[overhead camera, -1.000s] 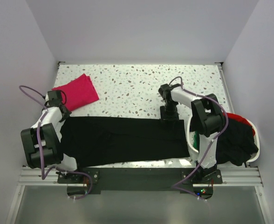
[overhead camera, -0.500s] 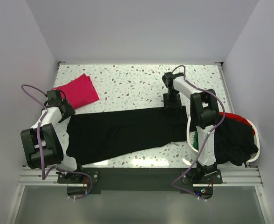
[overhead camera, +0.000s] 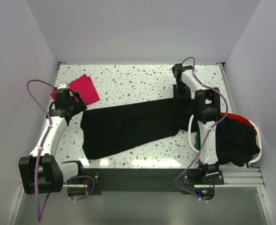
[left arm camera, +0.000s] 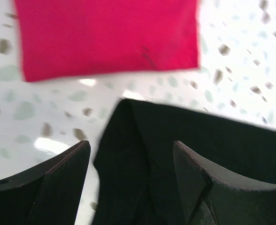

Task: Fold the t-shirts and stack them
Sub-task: Fold the tshirt

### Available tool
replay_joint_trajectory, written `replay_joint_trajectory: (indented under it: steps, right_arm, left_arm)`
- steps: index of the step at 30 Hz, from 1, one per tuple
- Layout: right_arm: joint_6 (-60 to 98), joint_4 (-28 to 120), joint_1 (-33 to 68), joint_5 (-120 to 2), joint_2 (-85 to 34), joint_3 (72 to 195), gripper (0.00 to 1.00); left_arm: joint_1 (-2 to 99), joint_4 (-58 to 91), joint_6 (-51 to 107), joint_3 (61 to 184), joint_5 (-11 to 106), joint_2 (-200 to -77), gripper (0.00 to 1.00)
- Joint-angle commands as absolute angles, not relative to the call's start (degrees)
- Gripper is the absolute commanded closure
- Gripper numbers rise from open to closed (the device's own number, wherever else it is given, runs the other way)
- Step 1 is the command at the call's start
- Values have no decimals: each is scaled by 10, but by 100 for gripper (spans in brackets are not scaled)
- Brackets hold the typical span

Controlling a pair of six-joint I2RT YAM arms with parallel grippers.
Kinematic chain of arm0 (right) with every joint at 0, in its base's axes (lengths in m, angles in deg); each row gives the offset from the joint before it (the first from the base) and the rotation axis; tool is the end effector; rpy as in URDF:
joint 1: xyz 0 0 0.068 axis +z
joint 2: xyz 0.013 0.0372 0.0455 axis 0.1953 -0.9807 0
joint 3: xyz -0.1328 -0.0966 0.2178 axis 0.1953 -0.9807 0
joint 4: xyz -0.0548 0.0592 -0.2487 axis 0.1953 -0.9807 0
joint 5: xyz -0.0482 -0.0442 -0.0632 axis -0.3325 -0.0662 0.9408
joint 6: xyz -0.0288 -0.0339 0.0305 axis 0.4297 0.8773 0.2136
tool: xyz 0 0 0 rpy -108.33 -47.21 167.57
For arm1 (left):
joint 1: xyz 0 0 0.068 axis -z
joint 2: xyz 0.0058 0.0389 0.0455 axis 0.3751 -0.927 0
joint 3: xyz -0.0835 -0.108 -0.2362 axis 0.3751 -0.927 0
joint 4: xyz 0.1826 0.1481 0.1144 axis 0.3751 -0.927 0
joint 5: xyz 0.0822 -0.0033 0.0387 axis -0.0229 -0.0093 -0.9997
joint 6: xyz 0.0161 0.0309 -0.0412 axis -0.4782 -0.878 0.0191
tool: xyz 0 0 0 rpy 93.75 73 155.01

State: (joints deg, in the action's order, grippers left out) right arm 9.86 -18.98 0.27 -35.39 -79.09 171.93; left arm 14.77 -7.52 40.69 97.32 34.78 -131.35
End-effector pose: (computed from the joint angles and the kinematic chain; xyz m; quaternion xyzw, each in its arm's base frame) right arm 0.4556 0.0832 0.1632 0.0413 0.9894 -0.1239 0.0629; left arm 0.2486 0.0346 0.2524 -0.2671 0.8766 -0.0238 0.3997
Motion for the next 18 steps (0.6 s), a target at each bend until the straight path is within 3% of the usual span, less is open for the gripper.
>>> replay_joint_trajectory:
  steps: [1, 6, 11, 14, 18]
  right_arm:
    - [127, -178, -16, -304, -826, 1775, 45]
    - [156, -204, -17, -330, -849, 1879, 44]
    - [146, -198, -10, -385, -810, 1902, 44]
    - [141, -185, 16, -399, -754, 1857, 44]
    - [121, -140, 73, -426, -659, 1700, 44]
  left_arm:
    - [215, -96, 463, 945, 373, -1290, 24]
    - [304, -96, 532, 916, 368, -1258, 25]
    - [340, -83, 566, 899, 379, -1262, 26]
    - [368, -65, 594, 898, 386, -1271, 26]
    - [402, -34, 625, 886, 391, -1288, 26]
